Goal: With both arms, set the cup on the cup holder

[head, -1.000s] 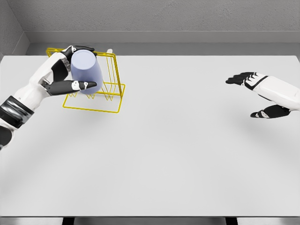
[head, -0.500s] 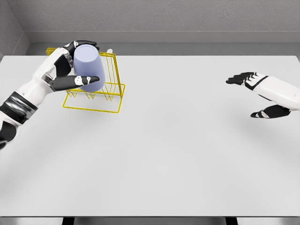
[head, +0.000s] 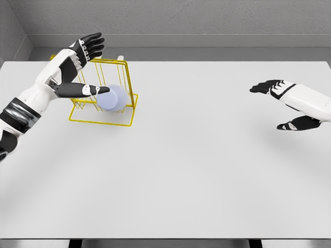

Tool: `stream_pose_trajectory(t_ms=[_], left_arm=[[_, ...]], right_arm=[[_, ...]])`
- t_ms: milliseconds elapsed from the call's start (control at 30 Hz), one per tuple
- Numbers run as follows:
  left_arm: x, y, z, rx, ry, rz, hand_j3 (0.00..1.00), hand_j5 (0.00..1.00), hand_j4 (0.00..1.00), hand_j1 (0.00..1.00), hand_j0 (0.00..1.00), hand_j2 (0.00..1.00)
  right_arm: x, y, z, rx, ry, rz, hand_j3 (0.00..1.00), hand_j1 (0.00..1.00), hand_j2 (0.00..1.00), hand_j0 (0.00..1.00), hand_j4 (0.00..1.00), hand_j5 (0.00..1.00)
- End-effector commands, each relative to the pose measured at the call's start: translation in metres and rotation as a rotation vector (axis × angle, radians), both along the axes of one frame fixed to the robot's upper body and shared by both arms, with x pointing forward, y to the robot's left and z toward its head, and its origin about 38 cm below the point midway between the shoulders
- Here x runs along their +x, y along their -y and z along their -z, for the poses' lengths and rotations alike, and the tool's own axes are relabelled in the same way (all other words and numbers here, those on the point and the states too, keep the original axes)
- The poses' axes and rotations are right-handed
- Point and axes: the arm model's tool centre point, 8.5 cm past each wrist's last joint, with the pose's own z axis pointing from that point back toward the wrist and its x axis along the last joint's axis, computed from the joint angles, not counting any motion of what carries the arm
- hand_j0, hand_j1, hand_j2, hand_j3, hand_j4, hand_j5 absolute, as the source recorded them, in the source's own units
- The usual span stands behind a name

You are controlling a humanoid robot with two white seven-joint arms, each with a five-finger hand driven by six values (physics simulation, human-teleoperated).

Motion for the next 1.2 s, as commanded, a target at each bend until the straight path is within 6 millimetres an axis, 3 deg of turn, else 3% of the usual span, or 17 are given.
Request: stream_pose_trajectory(t_ms=[0,367,733,967,1167], left_arm=[[0.000,0.000,-0.001,0.000,0.002,-0.001,1.00,1.00,1.00,1.00,1.00,1.00],[-0.001,0.004,-0.009,-0.011,0.028,0.015,1.00,1.00,1.00,1.00,1.00,1.00],[-0.013,-0.001,-0.030,-0.047,0.136,0.051,1.00,1.00,1.00,1.00,1.00,1.00],[-0.044,-0.037,-0.016,-0.066,0.200,0.058,1.00,1.00,1.00,1.00,1.00,1.00],[-0.058,-0.069,-0.005,-0.004,0.152,-0.001,1.00,1.00,1.00,1.00,1.00,1.00]], right_arm=[[0.000,0.000,-0.001,0.007,-0.001,0.001,1.00,1.00,1.00,1.00,1.00,1.00],[0.000,0.001,-0.001,0.006,-0.002,0.003,1.00,1.00,1.00,1.00,1.00,1.00],[0.000,0.001,-0.001,0.006,-0.002,0.003,1.00,1.00,1.00,1.00,1.00,1.00],[0.000,0.002,0.000,0.006,-0.005,0.006,1.00,1.00,1.00,1.00,1.00,1.00],[0.000,0.002,0.000,0.006,-0.005,0.006,1.00,1.00,1.00,1.00,1.00,1.00]])
